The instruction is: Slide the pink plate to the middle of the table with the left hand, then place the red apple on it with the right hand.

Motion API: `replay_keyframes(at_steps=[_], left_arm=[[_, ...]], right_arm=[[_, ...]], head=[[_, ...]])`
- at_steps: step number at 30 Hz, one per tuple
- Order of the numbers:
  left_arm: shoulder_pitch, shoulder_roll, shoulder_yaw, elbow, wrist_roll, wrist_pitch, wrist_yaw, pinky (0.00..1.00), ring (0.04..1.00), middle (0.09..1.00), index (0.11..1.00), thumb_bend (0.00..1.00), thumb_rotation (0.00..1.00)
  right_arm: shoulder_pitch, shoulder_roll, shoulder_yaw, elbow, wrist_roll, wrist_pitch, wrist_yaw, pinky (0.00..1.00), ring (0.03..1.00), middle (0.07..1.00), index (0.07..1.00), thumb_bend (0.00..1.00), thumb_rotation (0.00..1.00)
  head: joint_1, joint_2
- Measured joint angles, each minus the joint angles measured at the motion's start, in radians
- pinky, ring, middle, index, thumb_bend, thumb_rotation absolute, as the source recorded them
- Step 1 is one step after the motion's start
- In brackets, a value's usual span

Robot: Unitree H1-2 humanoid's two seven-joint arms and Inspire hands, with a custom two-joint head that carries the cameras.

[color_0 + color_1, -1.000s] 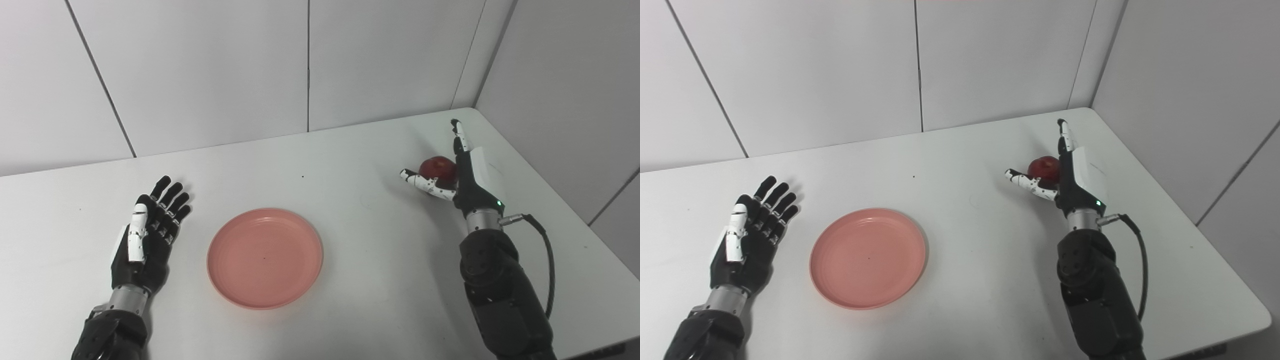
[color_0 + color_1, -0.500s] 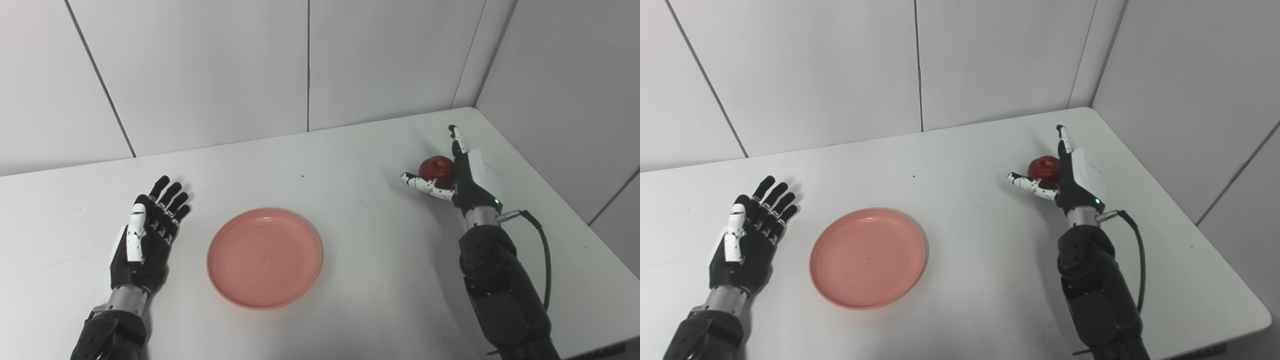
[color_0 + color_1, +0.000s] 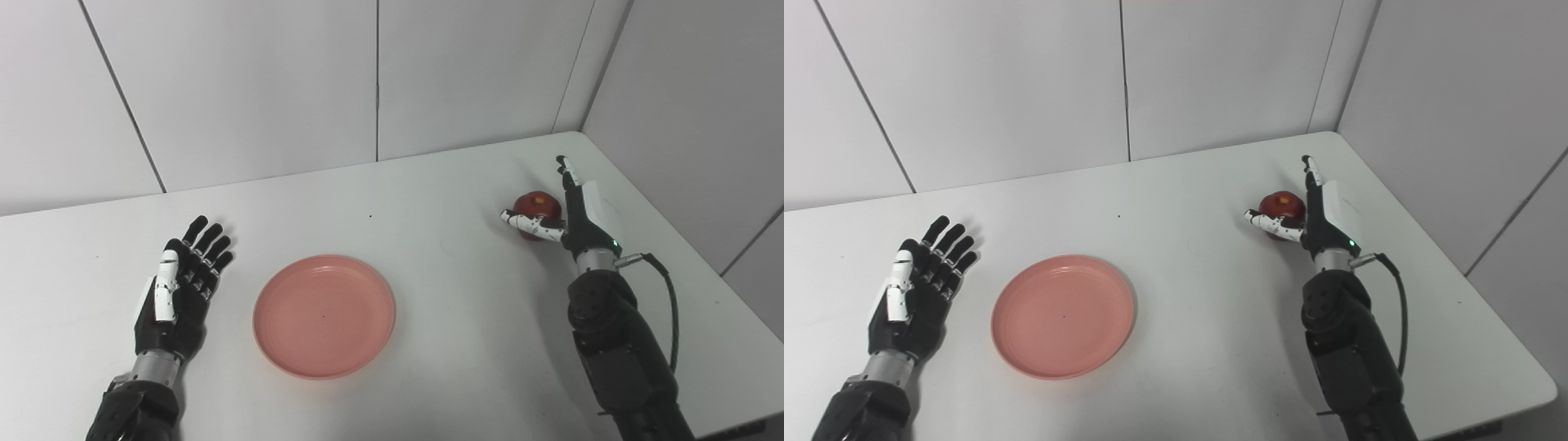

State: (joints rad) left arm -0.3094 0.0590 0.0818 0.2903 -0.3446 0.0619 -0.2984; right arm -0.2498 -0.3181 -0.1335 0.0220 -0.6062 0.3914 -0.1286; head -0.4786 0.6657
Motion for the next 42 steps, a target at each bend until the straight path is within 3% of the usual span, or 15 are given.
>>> replay_keyframes(at_steps=[16, 22, 28, 33, 37, 38, 39, 41, 42], left_arm=[[0.001, 0.005, -0.001, -0.002, -0.009, 0.002, -0.002, 0.93, 0.916, 0.917, 0.900, 0.35, 1.00], [0.002, 0.006, -0.002, -0.002, -0.009, 0.002, -0.002, 0.93, 0.919, 0.921, 0.903, 0.35, 1.00], [0.002, 0.007, -0.002, -0.002, -0.009, 0.002, -0.002, 0.93, 0.922, 0.922, 0.906, 0.35, 1.00], [0.002, 0.006, -0.002, -0.002, -0.009, 0.003, -0.002, 0.93, 0.917, 0.919, 0.901, 0.35, 1.00], [0.003, 0.007, -0.001, -0.005, -0.009, 0.003, -0.002, 0.93, 0.917, 0.918, 0.900, 0.35, 1.00], [0.004, 0.007, -0.001, -0.006, -0.009, 0.004, -0.002, 0.93, 0.918, 0.919, 0.901, 0.35, 1.00], [0.004, 0.007, -0.001, -0.007, -0.009, 0.005, -0.002, 0.93, 0.918, 0.919, 0.901, 0.35, 1.00], [0.006, 0.007, -0.001, -0.011, -0.009, 0.006, -0.002, 0.93, 0.917, 0.917, 0.899, 0.35, 1.00], [0.006, 0.007, -0.001, -0.012, -0.009, 0.006, -0.002, 0.93, 0.919, 0.919, 0.901, 0.35, 1.00]], right_arm=[[-0.001, -0.004, 0.028, -0.011, 0.004, 0.047, 0.030, 0.75, 0.836, 0.866, 0.875, 1.00, 0.37], [-0.002, -0.005, 0.034, -0.014, 0.004, 0.072, 0.039, 0.61, 0.724, 0.769, 0.819, 1.00, 0.29], [-0.002, -0.006, 0.034, -0.018, 0.017, 0.072, 0.039, 0.62, 0.714, 0.752, 0.761, 0.97, 0.22], [-0.002, -0.013, 0.037, 0.000, 0.027, 0.066, 0.029, 0.58, 0.645, 0.685, 0.702, 0.94, 0.15], [-0.004, -0.020, 0.043, 0.021, 0.026, 0.058, 0.001, 0.48, 0.550, 0.599, 0.602, 0.85, 0.09], [-0.007, -0.024, 0.046, 0.030, 0.026, 0.057, -0.002, 0.47, 0.532, 0.580, 0.535, 0.66, 0.12], [-0.008, -0.027, 0.049, 0.035, 0.026, 0.056, -0.004, 0.46, 0.518, 0.566, 0.508, 0.58, 0.13], [-0.010, -0.033, 0.057, 0.037, 0.025, 0.054, -0.013, 0.44, 0.495, 0.545, 0.492, 0.53, 0.13], [-0.010, -0.034, 0.061, 0.038, 0.025, 0.053, -0.014, 0.41, 0.470, 0.511, 0.493, 0.53, 0.07]], head=[[0.005, 0.005], [0.005, 0.006], [0.006, 0.006], [0.006, 0.009], [0.006, 0.009], [0.006, 0.009], [0.006, 0.009], [0.008, 0.009], [0.008, 0.009]])
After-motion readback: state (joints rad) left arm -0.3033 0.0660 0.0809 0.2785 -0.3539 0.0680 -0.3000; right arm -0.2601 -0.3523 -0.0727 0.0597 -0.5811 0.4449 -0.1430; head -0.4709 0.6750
